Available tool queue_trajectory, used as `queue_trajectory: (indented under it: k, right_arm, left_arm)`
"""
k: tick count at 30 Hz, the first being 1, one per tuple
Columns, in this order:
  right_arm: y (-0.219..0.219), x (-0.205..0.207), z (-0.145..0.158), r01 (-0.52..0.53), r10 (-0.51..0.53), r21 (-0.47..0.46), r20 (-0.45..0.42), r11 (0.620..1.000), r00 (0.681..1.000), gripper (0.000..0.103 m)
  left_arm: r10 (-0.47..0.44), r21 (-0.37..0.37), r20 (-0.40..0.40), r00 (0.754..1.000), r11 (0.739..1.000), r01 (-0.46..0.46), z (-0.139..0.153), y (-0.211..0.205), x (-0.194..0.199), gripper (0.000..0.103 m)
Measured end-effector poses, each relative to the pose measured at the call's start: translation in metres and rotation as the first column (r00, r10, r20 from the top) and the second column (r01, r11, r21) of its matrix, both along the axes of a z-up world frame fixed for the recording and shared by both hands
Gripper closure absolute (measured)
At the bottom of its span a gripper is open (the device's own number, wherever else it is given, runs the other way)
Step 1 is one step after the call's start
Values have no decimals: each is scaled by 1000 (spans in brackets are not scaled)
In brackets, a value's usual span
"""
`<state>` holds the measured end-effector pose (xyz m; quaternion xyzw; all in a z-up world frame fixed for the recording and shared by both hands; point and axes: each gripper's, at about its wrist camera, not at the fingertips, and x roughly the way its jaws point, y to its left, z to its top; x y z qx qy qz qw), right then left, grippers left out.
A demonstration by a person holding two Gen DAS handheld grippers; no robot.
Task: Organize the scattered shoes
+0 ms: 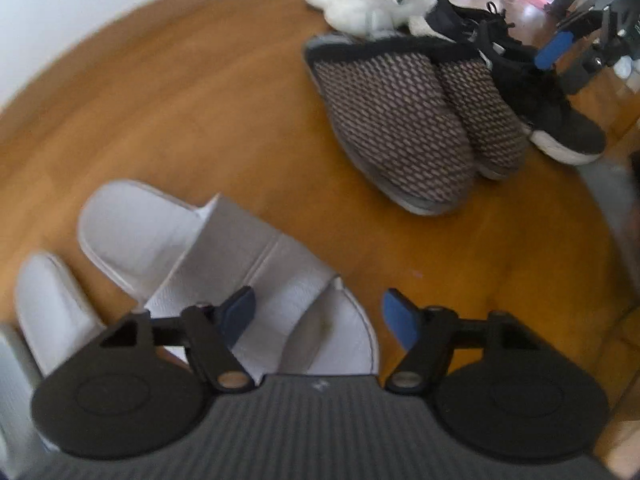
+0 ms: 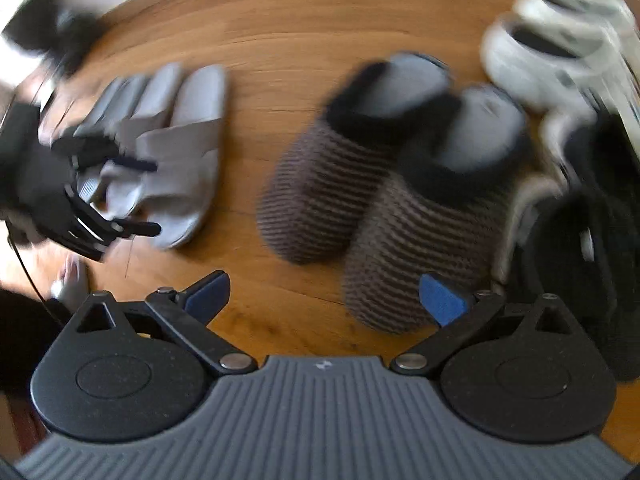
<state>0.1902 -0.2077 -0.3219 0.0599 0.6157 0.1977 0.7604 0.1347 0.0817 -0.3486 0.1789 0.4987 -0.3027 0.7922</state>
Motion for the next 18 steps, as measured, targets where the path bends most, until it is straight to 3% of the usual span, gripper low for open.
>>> queue_trajectory:
  k: [2, 5, 8, 12, 15, 18]
  right_arm:
    - [-4, 1, -3, -1, 1, 9, 7, 1000, 1000, 1]
    - [-4, 0, -5, -15, 15, 24, 19, 1000, 1000, 1]
    - [-2, -3, -7, -35, 34, 68, 16, 997, 999, 1]
    - [13, -10, -5, -165, 162, 114, 30, 980, 986, 1]
    - [25, -23, -6, -269, 265, 104, 54, 958, 963, 1]
    - [32, -31, -5, -319, 314, 97, 67, 943, 947, 1]
  left_arm:
    - [83, 27, 1, 997, 996, -83, 0, 13, 10, 34]
    - [98, 34, 32, 995, 994, -99, 15, 14, 13, 32]
    - [-20, -62, 105, 994, 998, 26, 45, -7, 10, 24]
    - [-193, -154, 206, 959, 962, 226, 73, -60, 23, 15]
    - [-243, -204, 209, 947, 936, 285, 71, -113, 46, 15]
    - [-300, -155, 207, 931, 930, 334, 48, -169, 67, 17]
